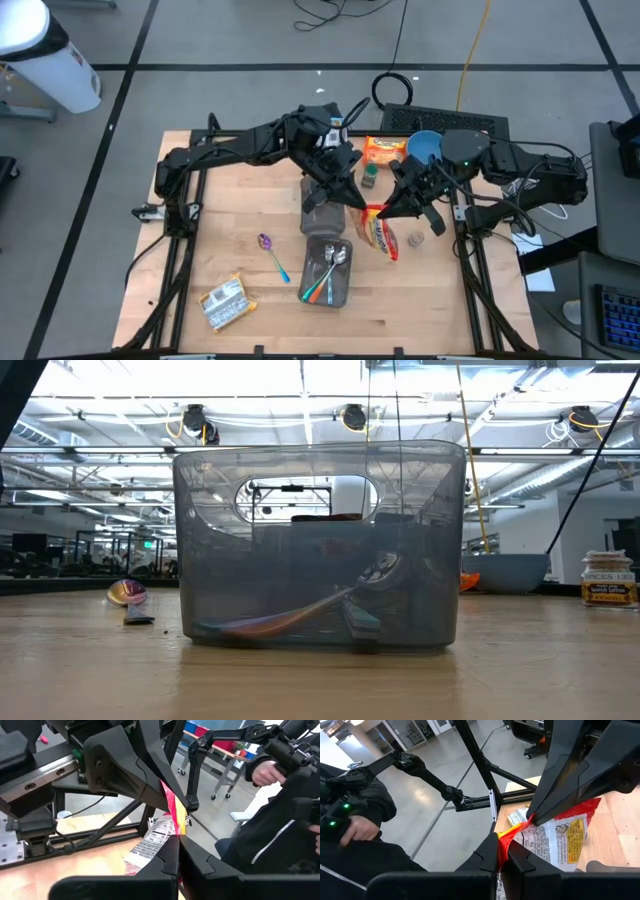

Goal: Pick & Place Food Item
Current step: Put the red noodle pack into the white bin

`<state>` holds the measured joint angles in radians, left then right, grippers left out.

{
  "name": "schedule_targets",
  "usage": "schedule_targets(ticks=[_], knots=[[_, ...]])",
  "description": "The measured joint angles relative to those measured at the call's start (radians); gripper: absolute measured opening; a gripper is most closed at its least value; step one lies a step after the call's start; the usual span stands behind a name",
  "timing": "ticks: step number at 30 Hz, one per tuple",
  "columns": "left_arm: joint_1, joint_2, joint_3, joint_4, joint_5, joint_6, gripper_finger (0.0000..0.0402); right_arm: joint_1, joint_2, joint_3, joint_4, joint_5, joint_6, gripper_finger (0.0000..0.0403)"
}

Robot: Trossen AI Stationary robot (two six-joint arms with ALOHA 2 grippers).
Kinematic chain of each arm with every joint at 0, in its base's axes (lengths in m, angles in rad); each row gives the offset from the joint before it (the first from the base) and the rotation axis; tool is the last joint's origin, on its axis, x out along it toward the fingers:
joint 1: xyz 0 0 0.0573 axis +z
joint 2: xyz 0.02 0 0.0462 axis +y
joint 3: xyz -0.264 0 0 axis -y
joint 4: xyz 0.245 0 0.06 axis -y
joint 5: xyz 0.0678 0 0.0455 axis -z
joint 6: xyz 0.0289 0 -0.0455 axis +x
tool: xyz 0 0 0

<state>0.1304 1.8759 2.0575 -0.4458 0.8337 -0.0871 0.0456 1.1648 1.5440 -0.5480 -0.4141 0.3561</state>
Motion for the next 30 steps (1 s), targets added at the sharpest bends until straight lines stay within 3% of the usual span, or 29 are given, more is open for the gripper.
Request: schedule_targets(ticks=[5,8,21,30], knots=[[0.009,0.0,0.0,-0.002,0.0,-0.001,0.0003,-0.001,-0.001,0.0,0.007,0.083,0.03,0.0005],[0.017,0.0,0.0,-0.002,0.001,-0.004,0.0002,-0.004,-0.001,0.0,0.007,0.137,0.034,0.0027],[0.135,-0.02,-0.001,-0.069,0.033,-0.022,0.0001,-0.028,-0.001,0.0,-0.002,0.158,0.08,0.0209],[0.267,-0.02,-0.001,-0.177,0.081,0.003,0.0001,-0.027,-0.001,0.0,-0.048,0.366,0.034,0.0239]])
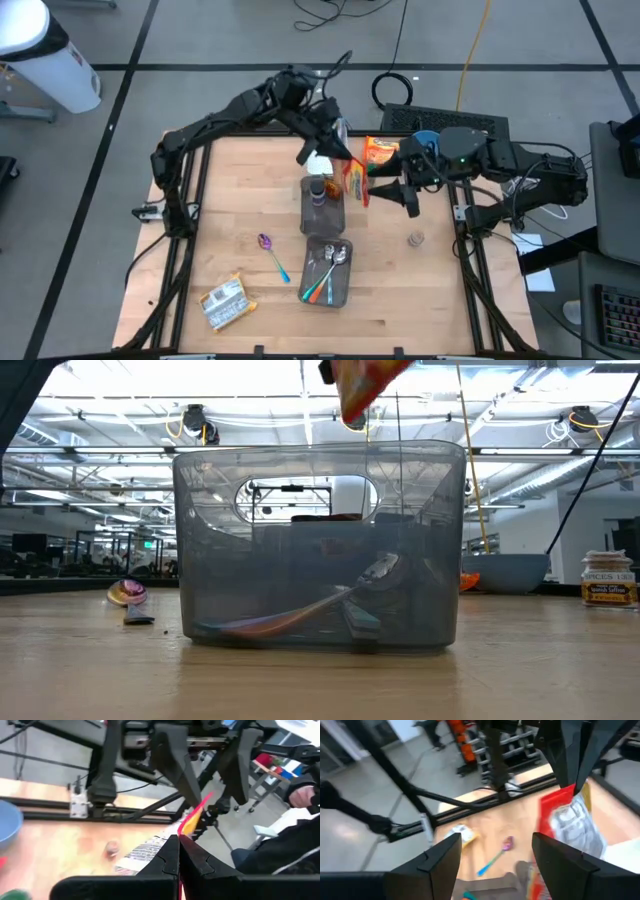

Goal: Pick & Place Food Item
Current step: Put the red noodle pack into the white bin

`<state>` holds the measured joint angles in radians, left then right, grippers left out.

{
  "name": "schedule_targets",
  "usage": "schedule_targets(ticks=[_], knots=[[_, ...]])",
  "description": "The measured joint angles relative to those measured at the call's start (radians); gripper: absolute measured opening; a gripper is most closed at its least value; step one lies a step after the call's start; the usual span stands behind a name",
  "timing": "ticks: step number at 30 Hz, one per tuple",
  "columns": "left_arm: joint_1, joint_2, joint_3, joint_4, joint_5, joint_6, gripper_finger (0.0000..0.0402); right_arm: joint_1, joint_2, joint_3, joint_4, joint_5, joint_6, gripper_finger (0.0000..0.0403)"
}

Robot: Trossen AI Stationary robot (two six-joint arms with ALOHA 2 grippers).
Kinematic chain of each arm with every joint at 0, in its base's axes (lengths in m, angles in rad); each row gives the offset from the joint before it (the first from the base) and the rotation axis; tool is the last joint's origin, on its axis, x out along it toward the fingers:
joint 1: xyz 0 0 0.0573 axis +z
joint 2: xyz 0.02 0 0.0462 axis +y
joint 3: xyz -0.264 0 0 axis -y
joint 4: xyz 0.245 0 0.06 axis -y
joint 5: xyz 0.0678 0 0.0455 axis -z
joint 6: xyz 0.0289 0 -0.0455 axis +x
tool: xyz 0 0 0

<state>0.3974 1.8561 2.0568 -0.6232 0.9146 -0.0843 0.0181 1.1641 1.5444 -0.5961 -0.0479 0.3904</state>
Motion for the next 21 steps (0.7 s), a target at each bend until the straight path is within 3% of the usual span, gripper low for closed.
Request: schedule_targets(ticks=[4,14,21], knots=[[0.057,0.0,0.0,-0.04,-0.014,0.031,0.0001,0.0,0.0,0.0,-0.035,0.121,-0.04,0.0233],[0.223,0.0,0.0,-0.264,-0.199,0.241,0.0,0.0,0.0,0.0,-0.052,0.413,-0.138,0.0232],[0.292,0.06,0.0,-0.266,-0.193,0.278,0.0,-0.051,-0.009,-0.055,-0.043,0.489,-0.131,0.0227]])
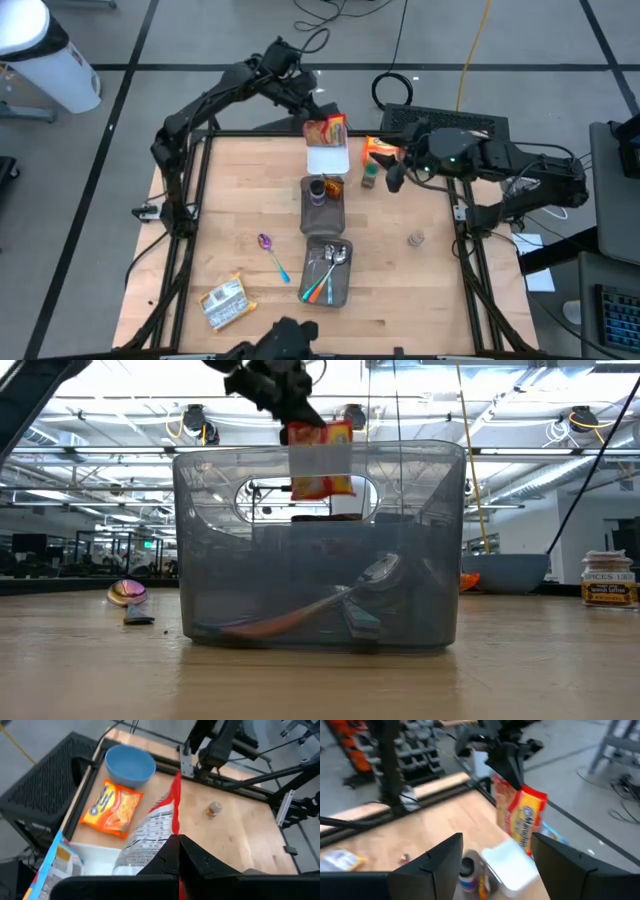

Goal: Pick & Place Food Item
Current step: Put the red noodle pack into the white bin

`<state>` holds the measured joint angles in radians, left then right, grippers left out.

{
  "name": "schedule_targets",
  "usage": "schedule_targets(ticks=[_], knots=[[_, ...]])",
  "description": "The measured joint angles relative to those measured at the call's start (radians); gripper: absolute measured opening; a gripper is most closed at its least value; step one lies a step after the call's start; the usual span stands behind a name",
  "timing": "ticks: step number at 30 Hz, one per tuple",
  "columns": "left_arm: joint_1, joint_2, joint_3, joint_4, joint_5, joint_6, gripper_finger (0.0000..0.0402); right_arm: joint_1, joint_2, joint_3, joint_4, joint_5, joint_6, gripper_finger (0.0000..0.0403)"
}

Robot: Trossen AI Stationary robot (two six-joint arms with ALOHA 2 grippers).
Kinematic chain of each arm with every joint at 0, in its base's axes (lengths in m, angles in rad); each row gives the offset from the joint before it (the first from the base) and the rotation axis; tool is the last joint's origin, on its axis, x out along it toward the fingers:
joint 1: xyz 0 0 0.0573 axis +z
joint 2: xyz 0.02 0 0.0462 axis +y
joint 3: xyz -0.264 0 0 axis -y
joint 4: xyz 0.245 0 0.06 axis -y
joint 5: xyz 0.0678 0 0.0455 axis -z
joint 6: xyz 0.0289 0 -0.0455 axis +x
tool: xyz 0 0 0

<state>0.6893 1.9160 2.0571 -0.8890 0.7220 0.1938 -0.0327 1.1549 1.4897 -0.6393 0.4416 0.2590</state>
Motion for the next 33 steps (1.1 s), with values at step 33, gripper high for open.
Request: schedule_targets(ticks=[33], knots=[[0.059,0.148,0.002,0.12,-0.118,-0.015,0.0,-0.512,-0.28,-0.708,0.591,-0.63,0.174,0.0217]])
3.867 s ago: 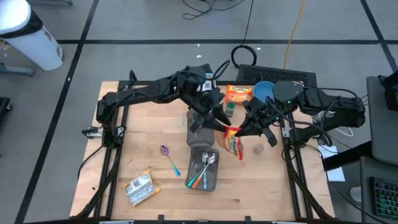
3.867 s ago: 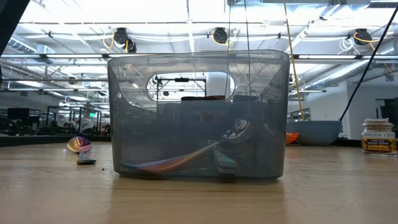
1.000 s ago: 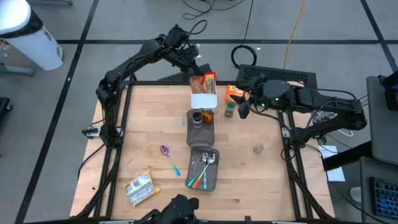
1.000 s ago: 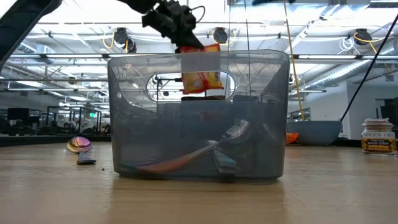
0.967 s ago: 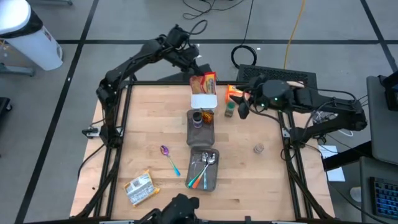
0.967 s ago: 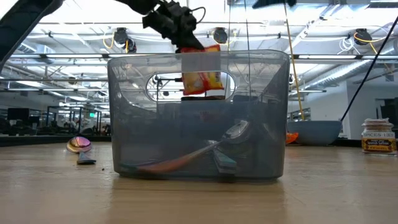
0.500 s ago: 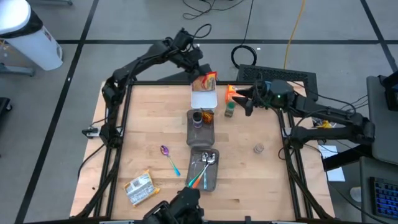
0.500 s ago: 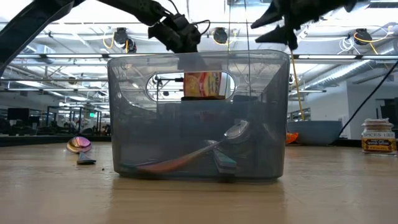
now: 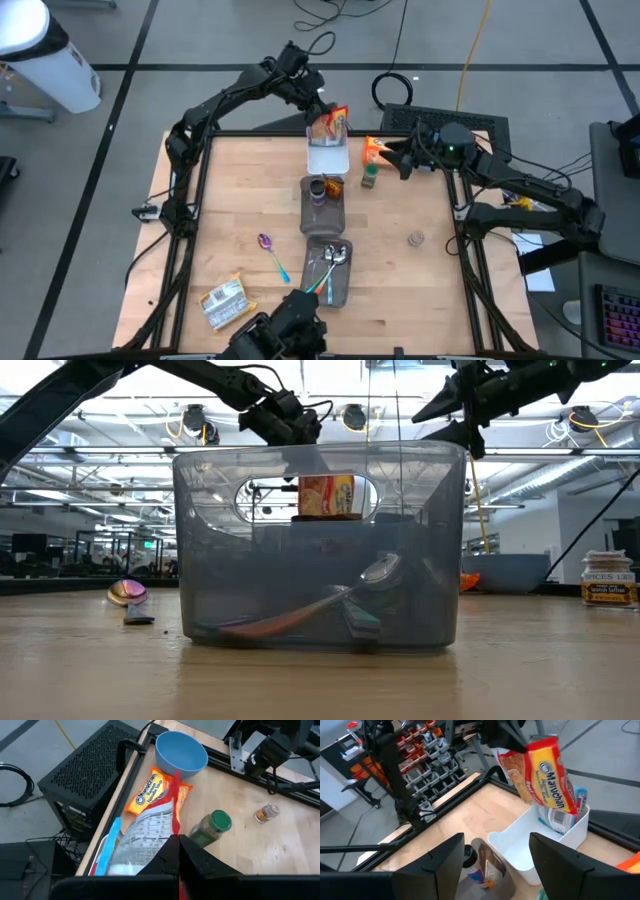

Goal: Pick & Place Food Item
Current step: Put the red noodle pack into the white bin

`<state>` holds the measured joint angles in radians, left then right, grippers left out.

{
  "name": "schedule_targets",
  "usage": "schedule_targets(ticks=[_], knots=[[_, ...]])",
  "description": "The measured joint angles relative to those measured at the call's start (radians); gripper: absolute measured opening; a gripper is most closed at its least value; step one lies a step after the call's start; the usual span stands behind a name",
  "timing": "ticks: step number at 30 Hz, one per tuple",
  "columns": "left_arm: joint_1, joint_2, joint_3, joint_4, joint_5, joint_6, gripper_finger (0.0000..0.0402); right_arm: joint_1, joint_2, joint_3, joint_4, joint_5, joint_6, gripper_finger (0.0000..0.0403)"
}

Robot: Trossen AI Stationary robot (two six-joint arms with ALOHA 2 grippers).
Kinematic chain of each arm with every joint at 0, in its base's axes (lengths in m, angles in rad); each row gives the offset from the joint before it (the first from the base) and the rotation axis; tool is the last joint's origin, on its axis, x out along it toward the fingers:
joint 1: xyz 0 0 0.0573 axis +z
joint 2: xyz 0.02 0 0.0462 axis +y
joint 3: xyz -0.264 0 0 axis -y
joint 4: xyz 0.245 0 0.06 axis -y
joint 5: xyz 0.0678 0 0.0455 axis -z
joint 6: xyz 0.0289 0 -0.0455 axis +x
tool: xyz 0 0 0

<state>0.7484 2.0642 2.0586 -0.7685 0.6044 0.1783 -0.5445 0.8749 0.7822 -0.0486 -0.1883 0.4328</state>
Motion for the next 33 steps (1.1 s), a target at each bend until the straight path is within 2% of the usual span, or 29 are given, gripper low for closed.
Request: schedule_targets(ticks=[8,19,33], knots=[[0.003,0.013,0.0,-0.01,0.021,0.019,0.0,-0.037,0.0,0.0,0.0,-0.052,0.0,0.0215],[0.002,0.06,-0.001,-0.03,0.055,0.033,0.0,-0.038,0.0,0.0,-0.004,-0.053,0.005,0.0212],[0.032,0.059,-0.001,-0.078,0.052,0.055,0.0,-0.039,0.002,0.0,-0.008,-0.053,0.002,0.0212]])
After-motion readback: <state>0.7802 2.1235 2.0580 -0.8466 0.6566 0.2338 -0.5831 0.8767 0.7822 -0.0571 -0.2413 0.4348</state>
